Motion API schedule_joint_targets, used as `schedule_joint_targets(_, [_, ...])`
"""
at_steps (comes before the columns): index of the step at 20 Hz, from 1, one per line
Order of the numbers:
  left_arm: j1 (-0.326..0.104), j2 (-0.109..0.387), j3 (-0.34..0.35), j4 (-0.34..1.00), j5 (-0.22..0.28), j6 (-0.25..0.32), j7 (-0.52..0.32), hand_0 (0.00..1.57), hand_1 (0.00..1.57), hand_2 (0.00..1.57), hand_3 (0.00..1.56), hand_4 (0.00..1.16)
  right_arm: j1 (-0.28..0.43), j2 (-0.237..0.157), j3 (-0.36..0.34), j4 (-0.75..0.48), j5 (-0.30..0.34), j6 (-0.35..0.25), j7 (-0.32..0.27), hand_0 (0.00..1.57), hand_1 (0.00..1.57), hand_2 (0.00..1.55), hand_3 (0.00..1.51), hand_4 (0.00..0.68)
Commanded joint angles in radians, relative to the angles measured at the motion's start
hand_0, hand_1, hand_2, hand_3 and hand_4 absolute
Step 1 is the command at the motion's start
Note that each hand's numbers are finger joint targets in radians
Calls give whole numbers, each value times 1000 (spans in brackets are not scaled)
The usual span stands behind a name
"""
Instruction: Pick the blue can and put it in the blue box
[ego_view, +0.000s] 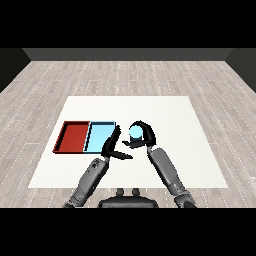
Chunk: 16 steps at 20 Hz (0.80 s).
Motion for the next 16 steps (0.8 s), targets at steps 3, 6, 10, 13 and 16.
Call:
schedule_joint_targets(3, [5,0,-50,75,35,-1,-76,0,0,0,0,0,-34,1,27,19,-12,-18,-17,1428,1428,1465,1427,613])
schedule_joint_targets(6, [-30,0,-108,19,73,93,14,0,0,0,0,0,25,1,87,-68,-3,-43,23,1440,1440,1464,1421,612])
schedule_joint_targets(10, [-21,0,-40,61,38,8,-36,0,0,0,0,0,-18,1,127,26,-42,-78,-62,1427,1427,1457,1417,612])
schedule_joint_targets(13, [-139,0,-47,173,101,44,-71,0,0,0,0,0,-15,0,93,-38,-16,-34,8,1432,1432,1455,1419,621])
schedule_joint_targets(16, [-99,3,-7,155,69,-10,-75,0,0,0,0,0,-25,0,127,1,-36,-65,-32,1436,1436,1471,1425,615])
